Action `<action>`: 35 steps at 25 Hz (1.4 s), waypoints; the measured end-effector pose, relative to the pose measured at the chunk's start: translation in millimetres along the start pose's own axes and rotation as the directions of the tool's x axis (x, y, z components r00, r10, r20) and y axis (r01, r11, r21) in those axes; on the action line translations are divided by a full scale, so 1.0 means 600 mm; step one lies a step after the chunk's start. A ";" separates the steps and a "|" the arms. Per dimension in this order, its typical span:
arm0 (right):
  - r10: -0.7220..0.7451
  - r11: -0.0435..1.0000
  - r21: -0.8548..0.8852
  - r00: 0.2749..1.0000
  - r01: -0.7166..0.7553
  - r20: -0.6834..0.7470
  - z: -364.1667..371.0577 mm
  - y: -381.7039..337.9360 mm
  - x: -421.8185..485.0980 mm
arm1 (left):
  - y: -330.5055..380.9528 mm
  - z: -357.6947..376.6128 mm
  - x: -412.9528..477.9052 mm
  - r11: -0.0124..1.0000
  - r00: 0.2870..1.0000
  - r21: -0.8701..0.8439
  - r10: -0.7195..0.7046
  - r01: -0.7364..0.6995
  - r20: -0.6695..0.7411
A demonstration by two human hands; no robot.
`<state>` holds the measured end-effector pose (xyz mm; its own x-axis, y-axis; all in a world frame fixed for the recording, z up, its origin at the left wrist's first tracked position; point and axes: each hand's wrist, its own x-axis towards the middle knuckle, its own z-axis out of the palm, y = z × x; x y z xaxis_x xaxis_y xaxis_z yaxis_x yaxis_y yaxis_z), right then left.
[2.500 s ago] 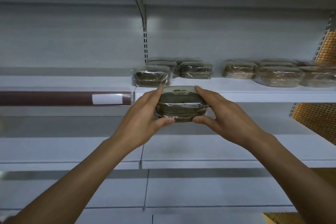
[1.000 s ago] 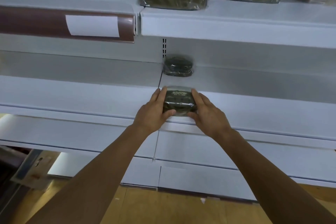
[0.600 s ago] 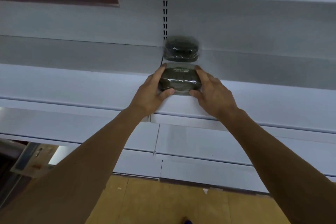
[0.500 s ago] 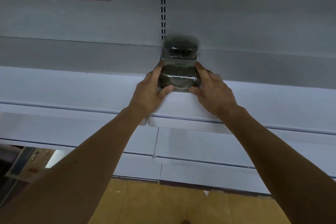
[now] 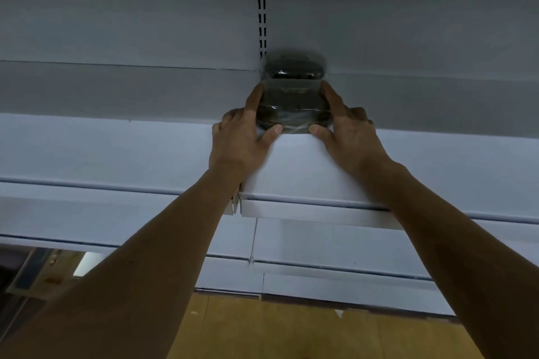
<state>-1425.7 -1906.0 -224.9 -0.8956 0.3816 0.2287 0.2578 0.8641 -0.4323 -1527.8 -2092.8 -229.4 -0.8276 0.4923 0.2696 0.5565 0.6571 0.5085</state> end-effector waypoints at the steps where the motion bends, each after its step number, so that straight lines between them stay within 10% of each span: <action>1: 0.006 1.000 -0.003 1.000 -0.006 -0.002 0.001 0.000 -0.003 | -0.001 -0.001 0.002 1.000 1.000 0.012 -0.008 0.008 0.001; 22: 0.141 0.987 0.072 0.988 -0.145 0.069 -0.002 -0.005 -0.023 | -0.002 -0.014 -0.015 0.990 0.993 -0.093 -0.097 0.103 0.068; 35: 0.041 0.961 -0.271 0.946 0.050 0.322 -0.089 -0.034 -0.220 | 0.052 -0.092 -0.205 0.999 0.958 0.017 0.021 -0.027 0.287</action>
<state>-1293.2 -1956.6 -199.8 -0.9532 0.2910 -0.0820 0.3010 0.9388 -0.1675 -1412.7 -2164.3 -201.7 -0.7598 0.6492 0.0345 0.5802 0.6531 0.4867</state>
